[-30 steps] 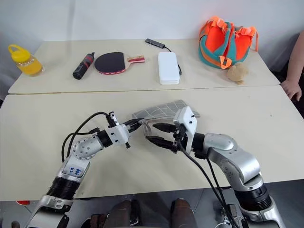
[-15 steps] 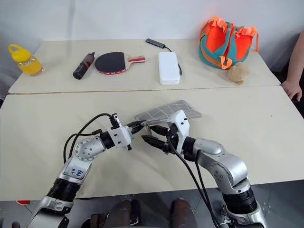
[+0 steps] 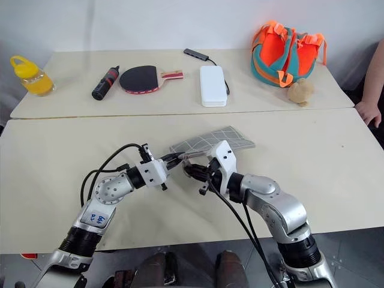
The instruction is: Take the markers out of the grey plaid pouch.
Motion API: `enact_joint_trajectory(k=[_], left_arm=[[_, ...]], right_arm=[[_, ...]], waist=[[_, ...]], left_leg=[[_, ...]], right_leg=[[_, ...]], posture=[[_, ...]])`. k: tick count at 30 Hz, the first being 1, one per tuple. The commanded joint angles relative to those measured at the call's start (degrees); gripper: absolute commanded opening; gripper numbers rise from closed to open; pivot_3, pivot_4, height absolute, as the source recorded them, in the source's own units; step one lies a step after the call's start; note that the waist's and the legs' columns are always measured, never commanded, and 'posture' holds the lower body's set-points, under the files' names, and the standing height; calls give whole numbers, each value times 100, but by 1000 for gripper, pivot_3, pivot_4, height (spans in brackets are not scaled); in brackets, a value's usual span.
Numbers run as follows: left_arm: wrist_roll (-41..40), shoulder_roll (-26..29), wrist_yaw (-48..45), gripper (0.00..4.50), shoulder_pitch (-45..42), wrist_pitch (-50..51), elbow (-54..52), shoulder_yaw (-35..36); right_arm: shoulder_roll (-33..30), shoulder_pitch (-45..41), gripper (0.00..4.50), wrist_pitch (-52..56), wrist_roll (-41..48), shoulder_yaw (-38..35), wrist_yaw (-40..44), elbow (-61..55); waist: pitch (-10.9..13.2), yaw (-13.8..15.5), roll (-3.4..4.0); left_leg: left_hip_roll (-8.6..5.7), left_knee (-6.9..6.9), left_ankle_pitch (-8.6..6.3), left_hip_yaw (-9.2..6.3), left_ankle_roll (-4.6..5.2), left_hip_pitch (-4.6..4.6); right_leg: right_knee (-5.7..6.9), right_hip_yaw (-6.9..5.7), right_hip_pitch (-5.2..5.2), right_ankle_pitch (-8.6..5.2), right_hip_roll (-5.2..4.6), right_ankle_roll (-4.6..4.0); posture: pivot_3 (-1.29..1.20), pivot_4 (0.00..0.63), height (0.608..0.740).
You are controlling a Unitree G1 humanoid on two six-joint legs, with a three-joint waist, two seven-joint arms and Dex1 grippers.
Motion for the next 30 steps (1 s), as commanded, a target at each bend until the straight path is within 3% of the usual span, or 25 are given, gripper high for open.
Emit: enact_joint_trajectory(k=[1,5,11,16,25,28,30], left_arm=[[-275,53,-20,0,121,1,-383,153],[-1103,238,-486,0,305,37,-525,391],[-1575,611,-862,0,467,-161,-325,723],[-1659,705,-960,0,505,-289,-212,845],[-1539,614,-915,0,469,-412,-66,790],[-1492,586,-892,0,437,-491,31,780],[-1501,577,-900,0,426,-509,63,780]], right_arm=[[-320,-75,38,-195,81,-429,326,2],[-1132,-181,38,-402,-26,-861,946,494],[-2057,-317,38,-1455,-793,-1042,1533,1763],[-2147,-390,38,-2025,-1142,-999,1700,2259],[-2000,-361,38,-2010,-1007,-1081,1848,2087],[-2046,-313,600,-1827,-773,-1180,2000,1895],[-2098,-312,1220,-1842,-801,-1247,2022,1870]], waist=[[0,1,0],[0,-1,0],[0,-8,0],[0,-11,0],[0,-6,0],[0,-5,0],[0,-6,0]], left_leg=[[0,0,0,0,0,0],[-1,-2,-1,0,2,-1],[0,-5,-1,5,2,1],[1,-6,-1,7,2,1],[0,-4,-1,6,2,1],[0,-4,-1,6,2,1],[0,-5,-1,6,2,1]], right_leg=[[-1,0,0,0,0,0],[-7,0,1,0,-2,0],[-13,0,1,0,-1,0],[-14,0,1,0,0,0],[-13,0,1,0,0,0],[-13,0,1,0,0,0],[-13,0,1,0,0,0]], posture=[[0,150,740],[0,150,740],[0,150,740],[0,150,740],[0,150,740],[0,150,740],[0,150,740]])
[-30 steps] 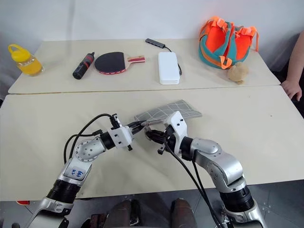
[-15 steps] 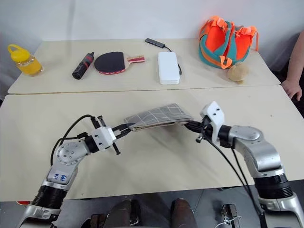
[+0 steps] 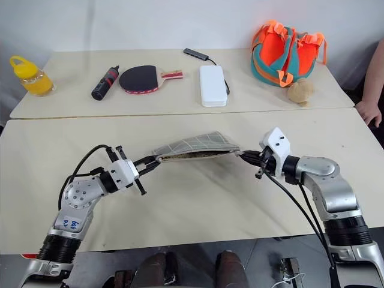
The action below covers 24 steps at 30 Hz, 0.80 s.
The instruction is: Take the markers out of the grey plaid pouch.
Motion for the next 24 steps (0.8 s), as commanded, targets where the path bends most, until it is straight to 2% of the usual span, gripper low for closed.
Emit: enact_joint_trajectory(k=[1,7,9,10,13,17,20,24], left_arm=[[-27,-27,43,0,-44,-168,-11,57],[-36,-40,25,0,-81,-243,115,49],[-47,-50,15,0,-97,-271,180,42],[-54,-58,8,0,-108,-275,202,34],[-48,-94,13,0,-145,-260,236,19],[-62,-179,24,0,-177,-199,206,19],[-27,-217,50,0,-154,-196,166,2],[10,-262,82,0,-123,-172,95,-18]], right_arm=[[-196,-5,1598,-1,114,-324,120,-254],[-395,-251,3608,196,278,-660,99,-399],[-189,-519,3608,246,470,-731,-24,-615],[-28,-632,3490,358,690,-721,-61,-838],[326,-712,2637,530,942,-526,-161,-1402],[541,-598,1212,-111,19,423,-229,-1868],[849,-600,137,-388,-273,737,-455,-1879],[810,-417,32,-913,-905,1170,-368,-1814]], waist=[[0,0,0],[0,-3,0],[0,-35,0],[0,-50,0],[0,-42,0],[0,9,0],[0,10,0],[0,3,0]], left_leg=[[0,0,0,0,0,0],[-1,1,0,-1,0,0],[0,1,0,1,0,0],[2,2,0,2,0,1],[5,1,2,-1,-3,3],[2,0,-2,0,-2,-1],[-1,2,-3,0,0,-2],[0,3,-3,1,0,-2]], right_leg=[[0,0,0,0,0,0],[0,0,1,0,-1,0],[1,1,-1,0,0,0],[4,2,-2,0,1,0],[13,2,-5,0,4,-1],[3,1,-4,0,0,0],[2,-1,-2,0,-3,0],[4,-2,-2,0,-1,0]], posture=[[0,150,740],[0,150,740],[0,150,740],[0,150,740],[0,150,740],[0,150,740],[0,150,740],[0,150,740]])
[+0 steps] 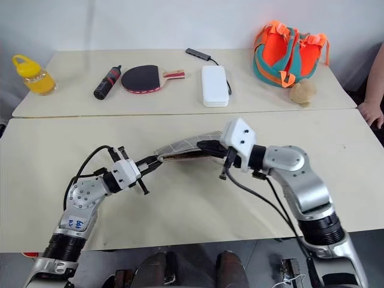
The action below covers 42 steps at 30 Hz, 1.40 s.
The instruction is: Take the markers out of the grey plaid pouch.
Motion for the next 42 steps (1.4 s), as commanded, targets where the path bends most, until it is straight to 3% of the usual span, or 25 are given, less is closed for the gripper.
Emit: enact_joint_trajectory(k=[1,15,18,20,23,33,37,42], left_arm=[[11,-42,77,0,-40,-32,-189,-12],[68,-91,102,0,-11,1,-310,-115],[56,-133,95,0,-33,40,-360,-146],[37,-183,91,0,-59,75,-398,-172],[12,-214,79,0,-65,102,-422,-177],[-405,-337,-22,0,-151,421,-468,-152],[-777,-423,-151,0,-136,724,-523,-89],[-1350,-468,-422,0,-93,1299,-670,-39]], right_arm=[[-71,130,32,-390,-429,176,-22,-156],[22,227,32,-712,-1214,345,-241,219],[-21,165,32,-955,-1635,426,-395,384],[-217,16,32,-1429,-2367,575,-633,725],[-317,-77,923,-1873,-2825,657,-795,988],[-181,-171,4463,-2096,-2923,621,-609,1106],[-165,-172,4463,-1731,-2523,527,-217,947],[-401,-244,3155,-1244,-2073,463,477,624]], waist=[[0,0,0],[0,-6,0],[0,-4,0],[0,-12,0],[0,-10,0],[0,-13,0],[0,-15,0],[0,-13,0]], left_leg=[[0,0,0,0,0,0],[1,1,1,0,-1,1],[1,2,0,0,-1,1],[1,2,0,0,-1,1],[1,3,1,4,-1,1],[1,3,1,3,-2,2],[2,3,1,2,-2,2],[1,4,1,1,-2,2]], right_leg=[[0,0,0,0,0,0],[2,0,0,0,2,0],[1,0,0,0,1,0],[1,0,0,0,1,0],[2,1,-1,0,0,0],[3,1,0,0,1,0],[4,1,0,0,2,0],[4,1,1,0,2,0]], posture=[[0,150,740],[0,150,740],[0,150,740],[0,150,740],[0,150,740],[0,150,740],[0,150,740],[0,150,740]])
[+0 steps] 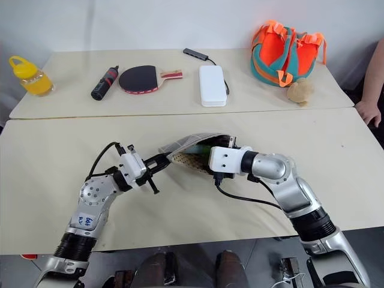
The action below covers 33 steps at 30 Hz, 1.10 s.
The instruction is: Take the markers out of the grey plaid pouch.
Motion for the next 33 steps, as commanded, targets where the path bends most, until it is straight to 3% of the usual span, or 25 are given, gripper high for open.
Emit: enact_joint_trajectory(k=[1,12,27,31,33], left_arm=[[-537,-42,-226,0,17,420,-393,86],[-1975,-115,-468,0,175,2976,-1272,44],[-1788,-317,-217,0,267,3409,-1514,-33],[-1906,-388,-137,0,169,3532,-1542,35],[-2046,-441,-80,0,118,3665,-1571,113]], right_arm=[[-259,-162,3155,252,287,-92,505,-465],[-1065,-1315,3155,1863,1037,-55,1932,-786],[-773,-1164,3155,746,-52,710,1605,138],[-708,-1081,2279,513,-302,757,1470,273],[-672,-1075,2279,430,-402,743,1386,322]], waist=[[0,2,0],[0,14,0],[0,-6,0],[0,-5,0],[0,-2,0]], left_leg=[[0,0,0,-1,0,0],[0,1,-1,-8,1,0],[0,7,0,-8,0,2],[0,7,0,-8,0,2],[0,7,0,-8,0,2]], right_leg=[[0,0,0,0,0,0],[-3,0,3,0,0,0],[-4,0,8,0,0,0],[-3,0,7,0,0,0],[-3,0,7,0,-1,0]], posture=[[0,150,740],[0,150,740],[0,150,740],[0,150,740],[0,150,740]])
